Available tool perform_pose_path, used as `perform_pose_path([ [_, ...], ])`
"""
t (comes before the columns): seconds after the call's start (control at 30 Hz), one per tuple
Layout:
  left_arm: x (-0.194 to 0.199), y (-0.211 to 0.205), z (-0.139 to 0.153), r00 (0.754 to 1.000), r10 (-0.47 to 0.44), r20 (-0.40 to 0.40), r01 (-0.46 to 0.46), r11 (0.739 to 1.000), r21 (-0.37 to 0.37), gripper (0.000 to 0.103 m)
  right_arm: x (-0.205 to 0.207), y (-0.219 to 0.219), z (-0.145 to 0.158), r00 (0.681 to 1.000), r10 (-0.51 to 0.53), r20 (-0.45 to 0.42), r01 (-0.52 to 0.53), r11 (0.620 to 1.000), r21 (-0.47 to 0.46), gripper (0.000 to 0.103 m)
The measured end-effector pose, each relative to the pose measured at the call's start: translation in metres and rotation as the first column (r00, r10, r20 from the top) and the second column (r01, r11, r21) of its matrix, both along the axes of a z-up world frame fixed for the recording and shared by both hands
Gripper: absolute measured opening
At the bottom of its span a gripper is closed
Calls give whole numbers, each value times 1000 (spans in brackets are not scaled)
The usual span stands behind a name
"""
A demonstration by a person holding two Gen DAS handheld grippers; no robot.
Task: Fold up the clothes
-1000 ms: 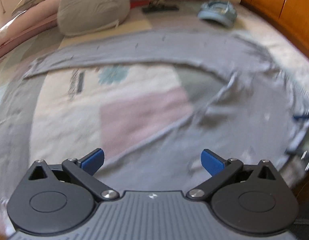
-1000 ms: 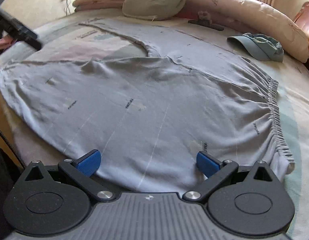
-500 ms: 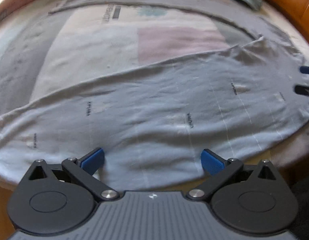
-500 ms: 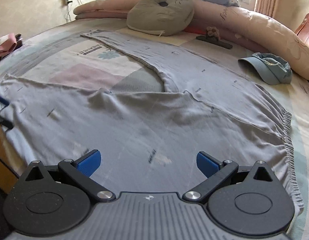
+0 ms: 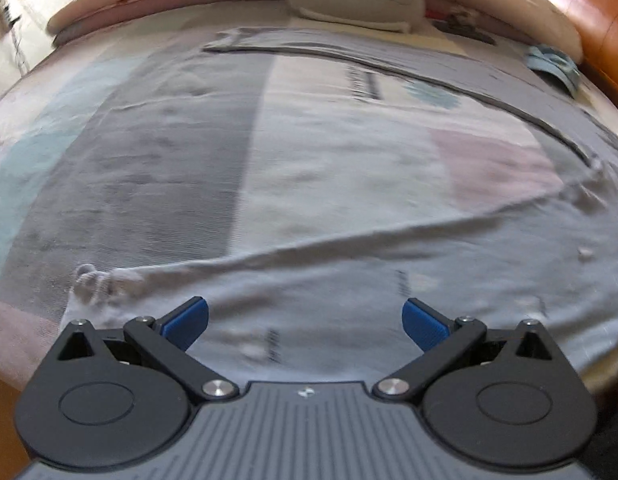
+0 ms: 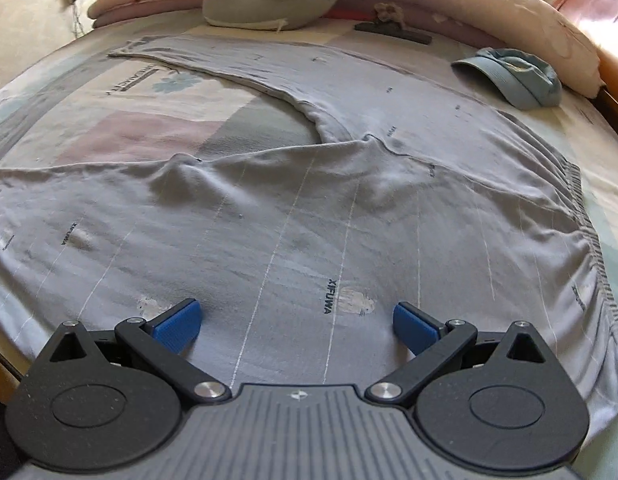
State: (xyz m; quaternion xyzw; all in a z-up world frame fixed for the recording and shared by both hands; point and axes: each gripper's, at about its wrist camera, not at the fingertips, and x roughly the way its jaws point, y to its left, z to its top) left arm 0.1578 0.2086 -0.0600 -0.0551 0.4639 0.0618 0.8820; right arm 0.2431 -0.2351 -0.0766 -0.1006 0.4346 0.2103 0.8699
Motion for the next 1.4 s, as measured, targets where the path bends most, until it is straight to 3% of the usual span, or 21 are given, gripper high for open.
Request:
perform_pose_path([
  [0.13, 7, 15, -7, 1000, 29, 0, -29, 997, -67, 102, 2, 3, 1, 1000, -26, -11, 26, 1000, -7, 103],
  [0.47, 15, 26, -12, 1000, 25, 1, -25, 997, -66, 102, 7, 7, 2, 998, -46, -39, 46, 999, -19, 103],
  [0.63, 7, 47, -14, 996, 86, -33, -87, 996, -4, 102, 9, 8, 2, 998, -49, -45, 48, 999, -22, 103],
  [0.73, 2, 62, -10, 992, 127, -11, -128, 988, -89, 102, 8, 9, 2, 998, -55, -44, 54, 998, -22, 103],
  [0.8, 5, 57, -3, 991, 132, -13, -133, 988, -78, 102, 8, 10, 2, 997, -58, -45, 57, 998, -23, 103],
  [1.0, 27, 14, 21, 999, -29, 30, 30, 999, -41, 102, 11, 10, 3, 996, -61, -61, 60, 998, -27, 103],
  [1.4, 79, -66, 35, 981, -194, 11, 194, 981, -27, 102, 15, 10, 4, 993, -76, -85, 74, 997, -27, 103],
])
